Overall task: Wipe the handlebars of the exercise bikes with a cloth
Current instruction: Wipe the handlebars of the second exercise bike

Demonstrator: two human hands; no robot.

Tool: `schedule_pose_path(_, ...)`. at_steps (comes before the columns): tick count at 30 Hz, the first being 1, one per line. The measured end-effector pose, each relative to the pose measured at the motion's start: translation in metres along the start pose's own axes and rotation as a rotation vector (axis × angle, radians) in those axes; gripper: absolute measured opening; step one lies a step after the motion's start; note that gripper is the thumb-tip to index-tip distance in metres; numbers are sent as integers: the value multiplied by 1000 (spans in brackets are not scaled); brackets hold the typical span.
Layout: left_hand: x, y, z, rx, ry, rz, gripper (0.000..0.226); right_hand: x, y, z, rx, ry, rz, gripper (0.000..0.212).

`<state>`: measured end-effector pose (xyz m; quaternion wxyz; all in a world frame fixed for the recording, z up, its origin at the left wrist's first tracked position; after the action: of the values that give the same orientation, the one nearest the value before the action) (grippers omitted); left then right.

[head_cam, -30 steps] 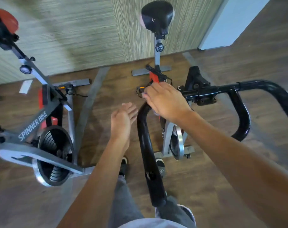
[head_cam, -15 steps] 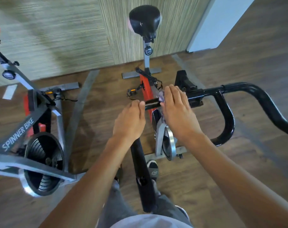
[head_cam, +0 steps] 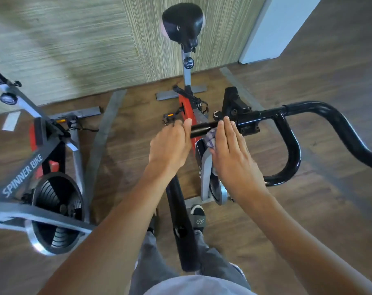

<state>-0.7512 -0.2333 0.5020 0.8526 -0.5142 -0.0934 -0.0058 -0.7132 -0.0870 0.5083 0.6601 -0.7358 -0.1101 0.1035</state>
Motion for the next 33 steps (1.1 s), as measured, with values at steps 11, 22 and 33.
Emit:
schedule_pose_path(11, 3, 6, 19, -44, 302, -24, 48, 32, -8, 7, 34, -12, 36, 60)
schedule_pose_path(22, 3, -2, 26, -52, 37, -21, 57, -23, -6, -4, -132, -114, 12, 57)
schedule_pose_path(33, -5, 0, 22, -27, -26, 17, 72, -48, -9, 15, -452, -81, -25, 52)
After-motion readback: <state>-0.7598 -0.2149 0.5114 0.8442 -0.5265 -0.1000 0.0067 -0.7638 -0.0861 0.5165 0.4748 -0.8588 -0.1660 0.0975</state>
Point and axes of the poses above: each hand's wrist, its own x-axis away from the middle knuckle, its own y-axis out of the palm, z = x × y, the point moved 9 cm from there along -x, towards the middle knuckle, and after that the axes turned 1 degree about x, right-handed, at the moved point
